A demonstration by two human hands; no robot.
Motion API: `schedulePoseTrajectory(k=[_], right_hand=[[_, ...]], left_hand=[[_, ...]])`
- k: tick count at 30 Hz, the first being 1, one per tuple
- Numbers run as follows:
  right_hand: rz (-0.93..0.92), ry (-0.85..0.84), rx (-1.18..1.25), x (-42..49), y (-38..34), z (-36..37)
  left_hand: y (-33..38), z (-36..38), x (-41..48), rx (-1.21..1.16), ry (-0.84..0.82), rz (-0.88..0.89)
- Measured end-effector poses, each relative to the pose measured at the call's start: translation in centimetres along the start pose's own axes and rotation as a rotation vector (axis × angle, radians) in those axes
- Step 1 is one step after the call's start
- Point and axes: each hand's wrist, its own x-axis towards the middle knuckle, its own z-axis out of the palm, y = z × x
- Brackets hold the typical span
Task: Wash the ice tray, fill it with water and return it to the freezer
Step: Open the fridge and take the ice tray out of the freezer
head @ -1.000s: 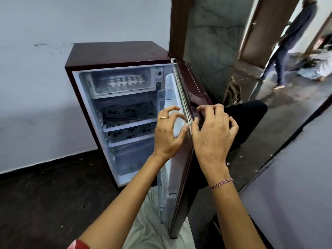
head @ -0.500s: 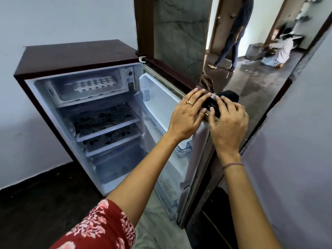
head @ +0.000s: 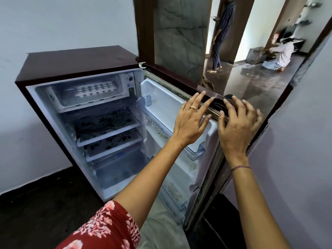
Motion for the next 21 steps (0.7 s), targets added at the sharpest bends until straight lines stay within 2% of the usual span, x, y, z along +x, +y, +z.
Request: schedulePoseTrajectory(k=[3,7,16,21], right_hand=[[-0.065,-0.002,0.077,-1.6,-3.1,-0.1],[-0.209,-0.103,0.228,-4.2,-7.5,2.2],[-0.227,-0.461,0.436,-9.0,-14.8,11.0],[-0.323,-0.659,0.373,-11.2,-18.9,16.8]], left_hand=[[-2.4,-1.2,-2.4,0.047,-0.008,-0.135],[-6.1,-3.1,-6.3,0.139,-0.038,-0.311],[-15.5,-4.9,-14.6,0.291,-0.201,-0.635],[-21.1,-5.5,-17.5,0.336,-0.295,-0.780]])
